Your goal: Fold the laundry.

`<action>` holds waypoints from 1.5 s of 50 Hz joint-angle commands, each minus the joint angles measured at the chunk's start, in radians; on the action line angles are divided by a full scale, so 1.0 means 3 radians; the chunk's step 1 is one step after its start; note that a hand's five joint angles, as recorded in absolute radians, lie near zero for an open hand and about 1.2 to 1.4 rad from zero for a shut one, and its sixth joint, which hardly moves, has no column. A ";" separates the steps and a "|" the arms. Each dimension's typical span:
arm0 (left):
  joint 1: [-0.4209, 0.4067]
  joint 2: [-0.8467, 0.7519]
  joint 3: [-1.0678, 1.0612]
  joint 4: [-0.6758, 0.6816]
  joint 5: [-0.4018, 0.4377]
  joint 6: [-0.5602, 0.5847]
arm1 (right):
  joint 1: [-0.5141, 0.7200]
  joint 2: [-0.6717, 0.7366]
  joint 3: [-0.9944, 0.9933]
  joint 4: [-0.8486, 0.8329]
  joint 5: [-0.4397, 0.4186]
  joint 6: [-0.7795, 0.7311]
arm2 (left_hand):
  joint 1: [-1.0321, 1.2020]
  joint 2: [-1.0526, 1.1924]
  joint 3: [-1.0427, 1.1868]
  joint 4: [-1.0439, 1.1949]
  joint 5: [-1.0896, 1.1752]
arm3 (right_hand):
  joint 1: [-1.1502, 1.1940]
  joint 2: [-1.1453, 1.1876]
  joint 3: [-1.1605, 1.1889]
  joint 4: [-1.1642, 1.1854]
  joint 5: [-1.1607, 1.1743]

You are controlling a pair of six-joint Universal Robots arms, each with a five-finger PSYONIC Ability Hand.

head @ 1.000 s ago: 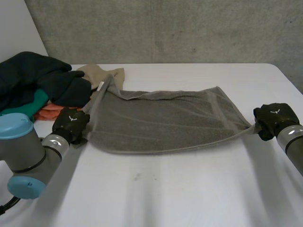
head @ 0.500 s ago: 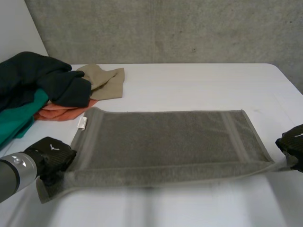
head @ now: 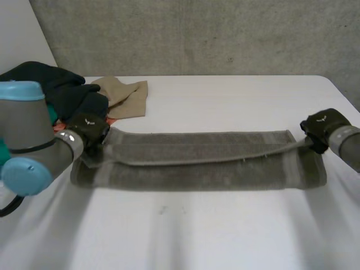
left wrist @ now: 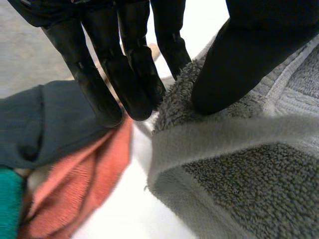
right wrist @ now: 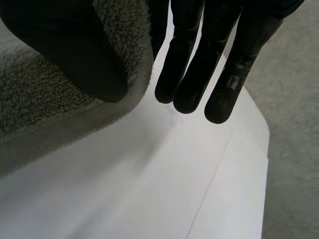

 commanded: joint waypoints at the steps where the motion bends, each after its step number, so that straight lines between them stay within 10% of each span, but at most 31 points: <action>1: -0.0078 -0.0400 0.0455 0.0337 -0.0376 0.0022 | 0.0128 0.0524 -0.0596 -0.0216 0.0227 -0.0024 | 0.0897 0.0667 0.0688 0.0661 0.0788 | 0.1375 0.0750 0.0700 0.0684 0.0767; 6: -0.0129 -0.0528 0.0461 0.0552 -0.0377 0.0032 | 0.0189 0.0703 -0.0791 -0.0440 0.0243 -0.0034 | 0.0897 0.0667 0.0688 0.0661 0.0788 | 0.1375 0.0750 0.0700 0.0684 0.0767; 7: -0.0144 -0.0533 0.0450 0.0573 -0.0366 0.0032 | 0.0230 0.0754 -0.0822 -0.0497 0.0238 -0.0045 | 0.0897 0.0667 0.0688 0.0661 0.0788 | 0.0032 -0.0593 -0.0643 -0.0659 -0.0576; 9: -0.0216 -0.0543 0.0415 0.0634 -0.0366 0.0037 | 0.0261 0.0806 -0.0837 -0.0574 0.0238 -0.0050 | -0.1547 -0.1778 -0.1756 -0.1784 -0.1656 | -0.2697 -0.3323 -0.3372 -0.3388 -0.3305; 12: -0.0262 -0.0528 0.0369 0.0751 -0.0382 0.0042 | 0.0302 0.0887 -0.0893 -0.0737 0.0263 -0.0050 | -0.3151 -0.3382 -0.3360 -0.3388 -0.3260 | -0.2697 -0.3323 -0.3372 -0.3388 -0.3305; 37: -0.0124 -0.0143 -0.0384 0.1012 0.0237 0.0420 | 0.0337 0.0131 -0.0163 -0.0783 0.0161 0.0349 | -0.3104 -0.3335 -0.3313 -0.3341 -0.3213 | -0.2697 -0.3323 -0.3372 -0.3388 -0.3305; 57: 0.0004 -0.1039 0.1084 0.1918 -0.0008 0.0457 | 0.0251 -0.0385 0.0717 -0.0783 0.0080 0.0385 | -0.2908 -0.3139 -0.3117 -0.3145 -0.3017 | -0.2697 -0.3323 -0.3372 -0.3388 -0.3305; 75: -0.0073 -0.0273 -0.0163 0.1780 -0.0100 0.0405 | 0.0015 -0.0335 0.0927 -0.0722 -0.0258 0.0446 | -0.3045 -0.3276 -0.3254 -0.3282 -0.3154 | -0.2379 -0.3005 -0.3055 -0.3070 -0.2987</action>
